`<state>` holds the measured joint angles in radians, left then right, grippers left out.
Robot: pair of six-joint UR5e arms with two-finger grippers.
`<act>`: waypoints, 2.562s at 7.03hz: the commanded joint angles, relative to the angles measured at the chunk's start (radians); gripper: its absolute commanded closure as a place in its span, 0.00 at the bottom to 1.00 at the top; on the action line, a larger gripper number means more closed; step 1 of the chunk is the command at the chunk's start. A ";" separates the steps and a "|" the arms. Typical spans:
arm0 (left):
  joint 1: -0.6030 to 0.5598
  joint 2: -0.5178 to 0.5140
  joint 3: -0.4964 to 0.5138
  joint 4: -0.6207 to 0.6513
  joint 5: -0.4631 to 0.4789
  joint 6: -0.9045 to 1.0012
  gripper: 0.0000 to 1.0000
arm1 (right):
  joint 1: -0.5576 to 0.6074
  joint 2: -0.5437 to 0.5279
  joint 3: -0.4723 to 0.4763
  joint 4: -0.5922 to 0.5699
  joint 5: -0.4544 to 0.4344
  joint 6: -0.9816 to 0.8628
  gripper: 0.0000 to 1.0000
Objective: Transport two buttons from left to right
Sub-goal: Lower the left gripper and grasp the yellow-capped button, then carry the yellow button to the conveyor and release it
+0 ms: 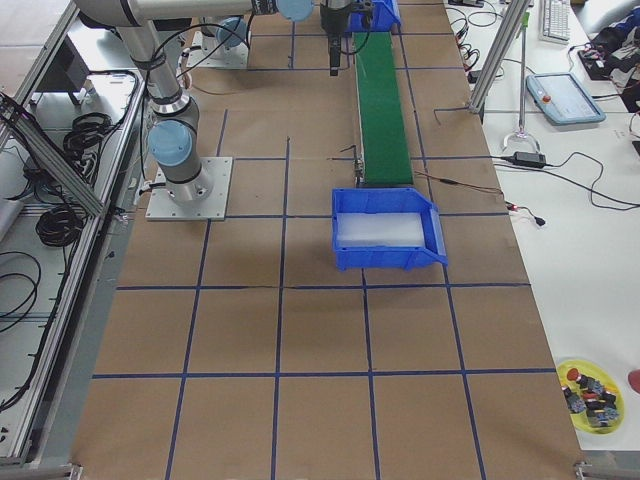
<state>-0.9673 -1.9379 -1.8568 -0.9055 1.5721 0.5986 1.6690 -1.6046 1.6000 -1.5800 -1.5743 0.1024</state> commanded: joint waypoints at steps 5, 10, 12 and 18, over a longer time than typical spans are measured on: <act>0.001 -0.029 0.005 0.010 0.000 -0.005 0.80 | 0.000 0.003 0.005 0.002 0.004 0.000 0.00; -0.002 0.111 0.184 -0.252 0.005 -0.013 0.90 | -0.002 0.000 0.003 0.002 0.004 0.002 0.00; -0.013 0.079 0.350 -0.441 0.000 -0.016 0.90 | 0.000 0.003 0.005 0.002 0.004 0.002 0.00; -0.436 0.059 0.355 -0.418 0.008 -0.447 0.90 | 0.000 0.002 0.003 0.002 0.004 0.002 0.00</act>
<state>-1.3128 -1.8668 -1.4871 -1.3361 1.5785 0.2648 1.6688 -1.6030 1.6030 -1.5785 -1.5708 0.1031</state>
